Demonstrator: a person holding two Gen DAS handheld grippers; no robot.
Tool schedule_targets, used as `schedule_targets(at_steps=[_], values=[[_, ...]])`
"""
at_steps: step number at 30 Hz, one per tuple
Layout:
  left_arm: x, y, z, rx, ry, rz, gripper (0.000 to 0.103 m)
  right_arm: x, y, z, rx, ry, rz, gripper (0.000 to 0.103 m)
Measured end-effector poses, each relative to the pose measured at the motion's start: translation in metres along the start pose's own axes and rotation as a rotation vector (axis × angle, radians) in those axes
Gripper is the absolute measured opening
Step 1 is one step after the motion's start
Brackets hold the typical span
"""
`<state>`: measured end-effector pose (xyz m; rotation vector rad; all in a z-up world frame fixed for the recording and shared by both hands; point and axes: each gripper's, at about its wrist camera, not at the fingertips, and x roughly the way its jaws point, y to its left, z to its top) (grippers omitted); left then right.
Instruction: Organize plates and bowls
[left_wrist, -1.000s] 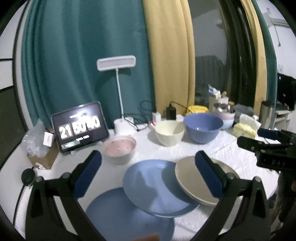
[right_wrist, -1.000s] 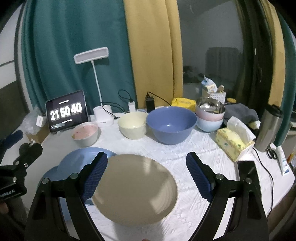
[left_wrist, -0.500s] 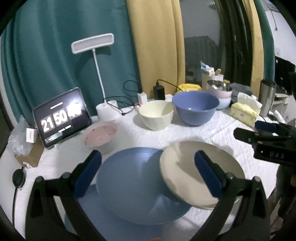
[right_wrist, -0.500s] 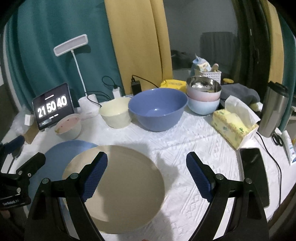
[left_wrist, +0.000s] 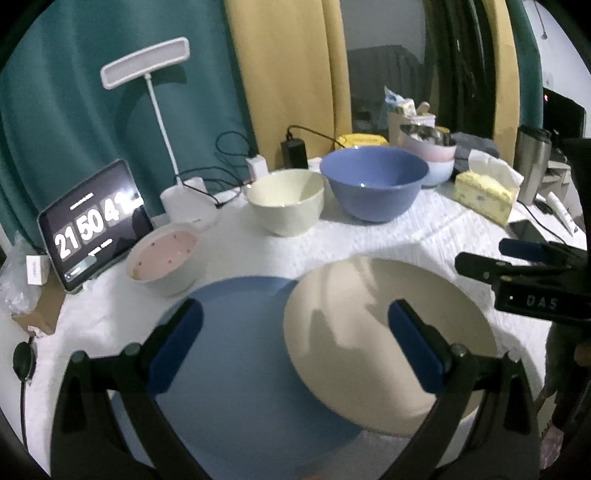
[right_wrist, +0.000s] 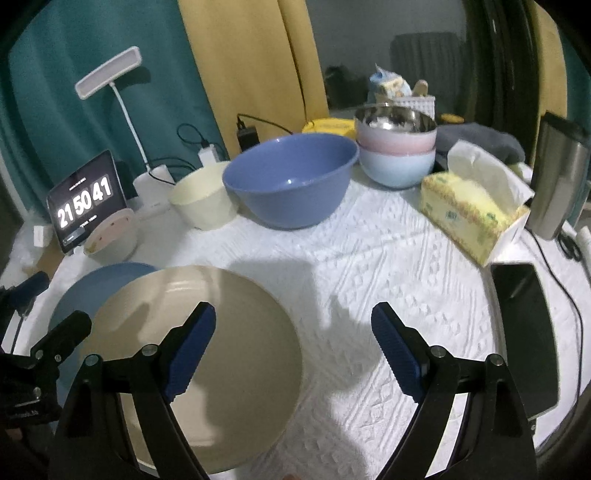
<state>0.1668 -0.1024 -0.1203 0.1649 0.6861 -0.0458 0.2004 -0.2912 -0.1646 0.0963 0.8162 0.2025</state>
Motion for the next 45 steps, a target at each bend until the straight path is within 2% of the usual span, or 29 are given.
schedule_targets(at_steps=[3, 4, 9, 11, 16, 19, 22, 26, 29, 33, 45], values=[[0.008, -0.004, -0.001, 0.01, 0.027, -0.011, 0.096, 0.008, -0.003, -0.002, 0.011, 0.028, 0.011, 0.088], [0.01, -0.006, -0.002, 0.017, 0.035, -0.014, 0.09, 0.01, -0.004, -0.004, 0.013, 0.037, 0.013, 0.088], [0.021, -0.01, -0.006, 0.02, 0.075, -0.022, 0.086, 0.021, -0.005, -0.008, 0.017, 0.072, 0.02, 0.082], [0.024, -0.01, -0.008, 0.024, 0.09, -0.021, 0.078, 0.024, -0.005, -0.009, 0.02, 0.085, 0.022, 0.079], [0.032, -0.011, -0.013, 0.025, 0.133, -0.034, 0.062, 0.031, -0.006, -0.015, 0.023, 0.117, 0.025, 0.066], [0.034, -0.013, -0.016, 0.029, 0.144, -0.042, 0.057, 0.033, -0.005, -0.018, 0.024, 0.131, 0.033, 0.06], [0.033, -0.014, -0.017, 0.033, 0.145, -0.043, 0.053, 0.036, -0.004, -0.021, 0.02, 0.149, 0.034, 0.045], [0.031, -0.013, -0.019, 0.032, 0.144, -0.036, 0.042, 0.039, -0.001, -0.025, 0.017, 0.168, 0.037, 0.027], [0.031, -0.013, -0.021, 0.037, 0.138, -0.022, 0.035, 0.038, 0.001, -0.027, 0.018, 0.163, 0.027, 0.022], [0.029, -0.009, -0.023, 0.025, 0.136, -0.027, 0.033, 0.038, -0.001, -0.027, 0.022, 0.158, 0.012, 0.015], [0.012, 0.009, -0.022, -0.024, 0.08, -0.02, 0.033, 0.023, 0.018, -0.017, -0.02, 0.115, -0.001, 0.014]])
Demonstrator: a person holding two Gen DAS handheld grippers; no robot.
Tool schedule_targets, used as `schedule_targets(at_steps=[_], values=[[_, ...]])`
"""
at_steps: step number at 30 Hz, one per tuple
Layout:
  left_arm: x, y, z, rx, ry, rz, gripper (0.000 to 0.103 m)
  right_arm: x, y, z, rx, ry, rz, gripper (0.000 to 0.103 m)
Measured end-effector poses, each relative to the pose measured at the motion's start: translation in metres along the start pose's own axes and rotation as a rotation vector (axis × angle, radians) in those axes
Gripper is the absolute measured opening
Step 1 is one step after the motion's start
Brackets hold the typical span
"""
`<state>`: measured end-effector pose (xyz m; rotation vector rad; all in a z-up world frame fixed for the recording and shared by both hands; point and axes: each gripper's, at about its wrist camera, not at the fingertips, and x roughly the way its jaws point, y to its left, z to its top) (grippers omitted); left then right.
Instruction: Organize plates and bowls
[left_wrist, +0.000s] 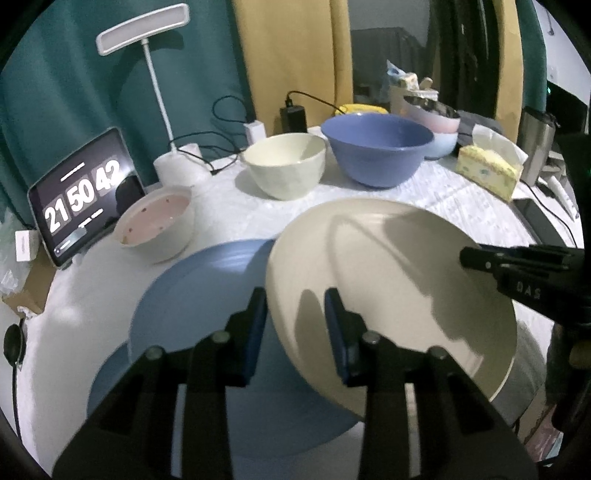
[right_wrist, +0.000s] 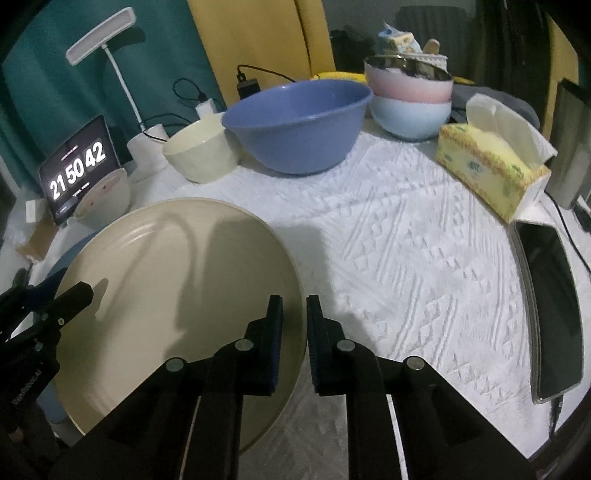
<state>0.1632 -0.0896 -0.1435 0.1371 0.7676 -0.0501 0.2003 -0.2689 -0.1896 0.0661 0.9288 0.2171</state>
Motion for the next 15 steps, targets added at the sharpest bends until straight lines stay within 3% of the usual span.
schedule_targets(at_steps=[15], values=[[-0.019, 0.044, -0.003, -0.085, -0.066, 0.038, 0.033, -0.013, 0.047, 0.015, -0.084, -0.039, 0.004, 0.014]])
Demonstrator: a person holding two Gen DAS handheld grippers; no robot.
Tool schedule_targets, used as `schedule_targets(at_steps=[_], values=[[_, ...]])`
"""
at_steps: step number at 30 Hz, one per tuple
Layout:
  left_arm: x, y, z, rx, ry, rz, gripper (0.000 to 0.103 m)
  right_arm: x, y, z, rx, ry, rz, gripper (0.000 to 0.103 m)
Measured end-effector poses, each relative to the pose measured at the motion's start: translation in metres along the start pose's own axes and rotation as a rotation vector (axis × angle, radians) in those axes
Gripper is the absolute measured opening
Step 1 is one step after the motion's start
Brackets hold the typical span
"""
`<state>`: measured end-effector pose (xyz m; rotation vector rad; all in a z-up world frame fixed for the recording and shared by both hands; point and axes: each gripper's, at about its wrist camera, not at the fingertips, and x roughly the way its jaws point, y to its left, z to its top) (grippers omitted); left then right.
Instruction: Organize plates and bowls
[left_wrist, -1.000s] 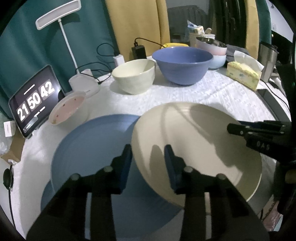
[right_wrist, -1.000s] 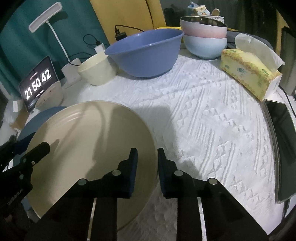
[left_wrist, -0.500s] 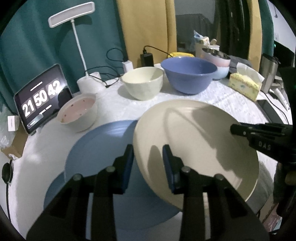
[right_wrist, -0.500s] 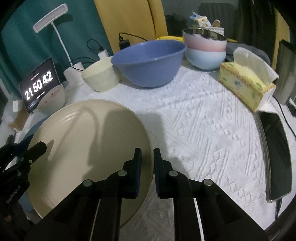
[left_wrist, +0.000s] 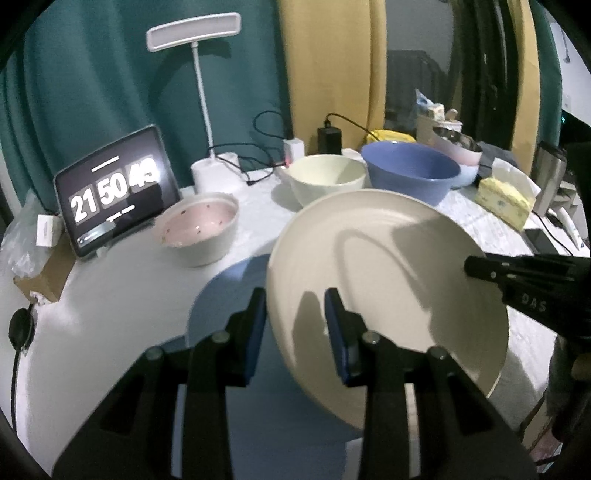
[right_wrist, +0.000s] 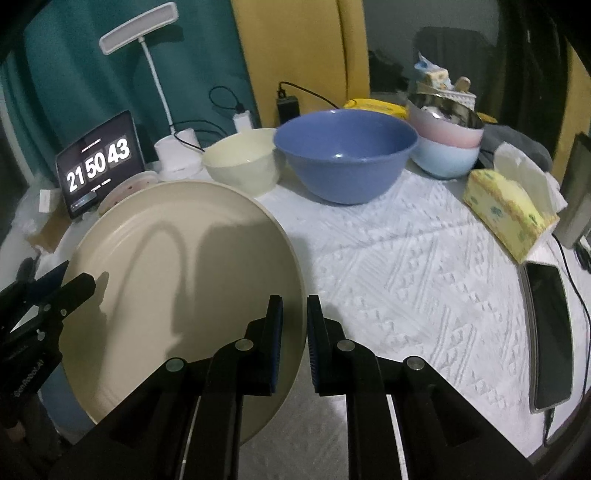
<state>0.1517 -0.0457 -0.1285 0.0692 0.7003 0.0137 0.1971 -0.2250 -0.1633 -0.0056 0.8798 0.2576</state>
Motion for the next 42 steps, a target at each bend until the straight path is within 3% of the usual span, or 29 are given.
schedule_targets(at_steps=[16, 28, 33, 35, 40, 42], values=[[-0.001, 0.043, -0.006, -0.061, -0.013, 0.064, 0.033, 0.01, 0.046, 0.011, -0.071, 0.004, 0.03, 0.014], [0.02, 0.055, -0.013, -0.057, 0.074, 0.092, 0.035, 0.031, 0.06, 0.012, -0.089, 0.044, 0.032, 0.014], [0.029, 0.057, -0.016, -0.053, 0.113, 0.076, 0.038, 0.046, 0.061, 0.006, -0.091, 0.087, 0.015, 0.015], [0.029, 0.06, -0.018, -0.066, 0.12, 0.068, 0.046, 0.05, 0.06, 0.004, -0.091, 0.092, 0.0, 0.015], [0.028, 0.071, -0.02, -0.096, 0.113, 0.08, 0.047, 0.053, 0.058, 0.003, -0.087, 0.103, 0.006, 0.015], [0.029, 0.074, -0.02, -0.107, 0.116, 0.08, 0.047, 0.055, 0.057, 0.002, -0.081, 0.114, 0.014, 0.019]])
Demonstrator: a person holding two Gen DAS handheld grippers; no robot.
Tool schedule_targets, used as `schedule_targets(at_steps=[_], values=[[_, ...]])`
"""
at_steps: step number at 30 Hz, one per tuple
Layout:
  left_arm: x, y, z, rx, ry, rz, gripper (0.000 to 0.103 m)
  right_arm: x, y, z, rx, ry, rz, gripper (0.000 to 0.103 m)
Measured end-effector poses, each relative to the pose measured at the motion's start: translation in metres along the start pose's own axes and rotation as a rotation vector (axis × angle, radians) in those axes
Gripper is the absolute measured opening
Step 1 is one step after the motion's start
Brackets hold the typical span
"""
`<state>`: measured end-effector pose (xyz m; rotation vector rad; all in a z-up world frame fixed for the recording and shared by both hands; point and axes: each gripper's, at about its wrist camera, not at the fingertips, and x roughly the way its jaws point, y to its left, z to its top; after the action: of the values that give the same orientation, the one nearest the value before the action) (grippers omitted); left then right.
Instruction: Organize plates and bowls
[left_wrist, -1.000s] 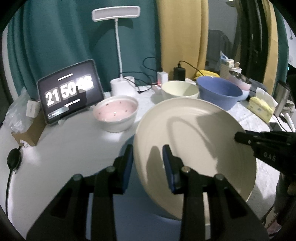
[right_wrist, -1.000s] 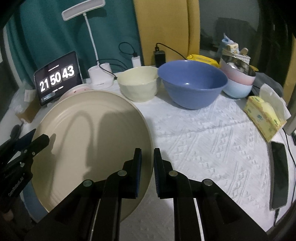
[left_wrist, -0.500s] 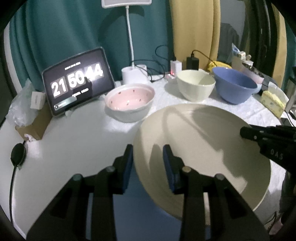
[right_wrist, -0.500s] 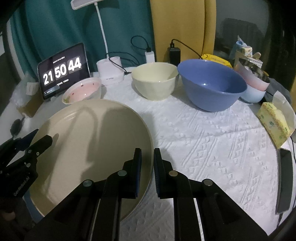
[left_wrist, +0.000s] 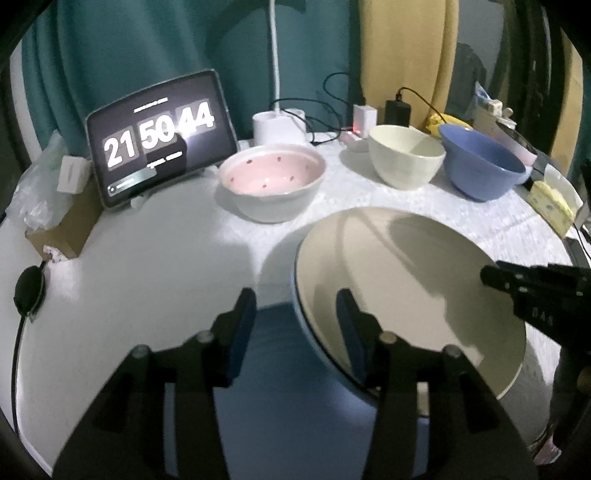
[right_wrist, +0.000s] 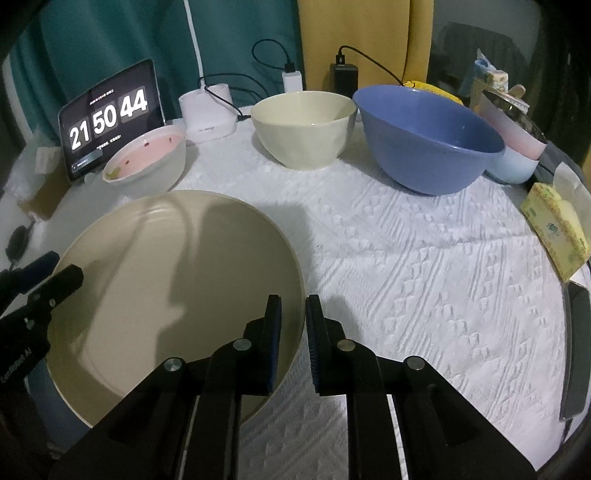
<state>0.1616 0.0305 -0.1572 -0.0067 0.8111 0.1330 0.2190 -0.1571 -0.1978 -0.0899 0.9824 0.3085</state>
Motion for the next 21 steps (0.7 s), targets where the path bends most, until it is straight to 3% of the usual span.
schedule_targets(at_steps=[3, 10, 15, 21], values=[[0.0, 0.001, 0.001, -0.007, -0.003, 0.002, 0.047, 0.002, -0.002, -0.001, 0.014, 0.013, 0.017, 0.028], [0.009, -0.004, -0.002, -0.006, 0.033, -0.026, 0.047, 0.005, -0.007, -0.004, 0.053, 0.031, 0.064, 0.03], [0.01, -0.011, -0.004, 0.013, 0.036, -0.055, 0.047, 0.01, -0.015, -0.006, 0.121, 0.06, 0.171, 0.03], [0.009, -0.018, -0.005, 0.037, 0.035, -0.069, 0.046, 0.007, -0.014, -0.007, 0.116, 0.055, 0.183, 0.03]])
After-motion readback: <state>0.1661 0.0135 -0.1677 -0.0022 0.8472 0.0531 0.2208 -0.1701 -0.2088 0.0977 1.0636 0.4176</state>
